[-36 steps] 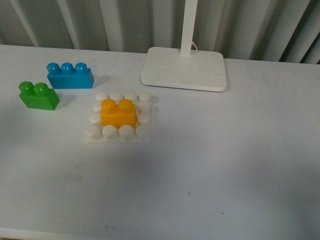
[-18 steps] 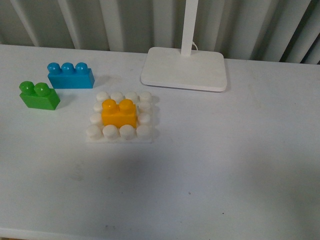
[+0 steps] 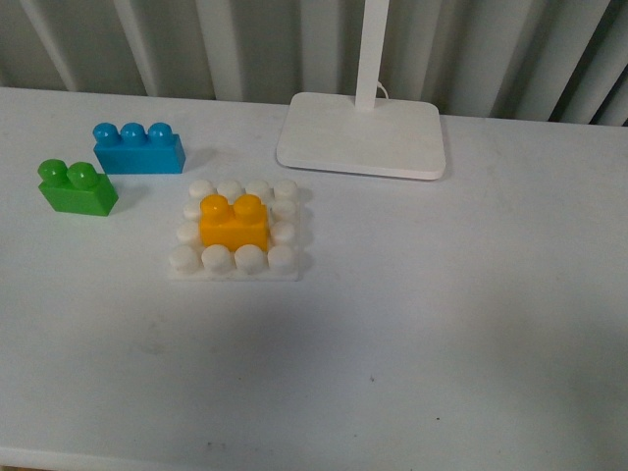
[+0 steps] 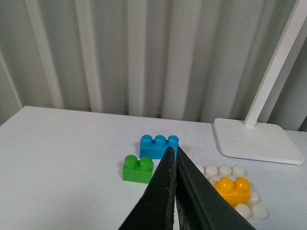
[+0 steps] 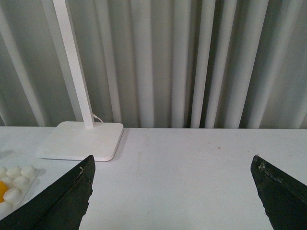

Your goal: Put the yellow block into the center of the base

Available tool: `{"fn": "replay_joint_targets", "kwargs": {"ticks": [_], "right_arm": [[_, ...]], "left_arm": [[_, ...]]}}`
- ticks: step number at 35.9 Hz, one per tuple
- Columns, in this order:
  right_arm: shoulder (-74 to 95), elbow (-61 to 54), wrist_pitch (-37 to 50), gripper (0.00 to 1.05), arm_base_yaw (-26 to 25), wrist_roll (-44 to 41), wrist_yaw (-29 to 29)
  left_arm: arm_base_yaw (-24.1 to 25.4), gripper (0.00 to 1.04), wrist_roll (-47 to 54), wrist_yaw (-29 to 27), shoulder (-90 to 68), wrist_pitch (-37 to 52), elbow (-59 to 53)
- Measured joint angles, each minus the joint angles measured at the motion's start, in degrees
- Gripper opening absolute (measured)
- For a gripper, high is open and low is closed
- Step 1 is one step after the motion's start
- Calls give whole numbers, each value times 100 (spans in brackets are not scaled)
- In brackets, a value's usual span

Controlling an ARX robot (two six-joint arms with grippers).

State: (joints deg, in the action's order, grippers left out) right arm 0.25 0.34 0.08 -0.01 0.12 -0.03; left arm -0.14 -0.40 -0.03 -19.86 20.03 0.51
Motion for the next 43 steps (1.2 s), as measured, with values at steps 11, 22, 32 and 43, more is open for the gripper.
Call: {"fn": "replay_joint_targets", "kwargs": {"ticks": [11,22,32,43], "right_arm": [[0,0,0,95,0,2,-2],[0,0,0,95,0,0,0],[0,0,0,95,0,0,-2],[0,0,0,95,0,2,0]], "left_arm": [[0,4,0,2,610,-603,0],[0,4,0,2,1690,-1880,2],[0,4,2,2,1954,-1991,2],[0,32,0,2,1961,-1991,2]]}}
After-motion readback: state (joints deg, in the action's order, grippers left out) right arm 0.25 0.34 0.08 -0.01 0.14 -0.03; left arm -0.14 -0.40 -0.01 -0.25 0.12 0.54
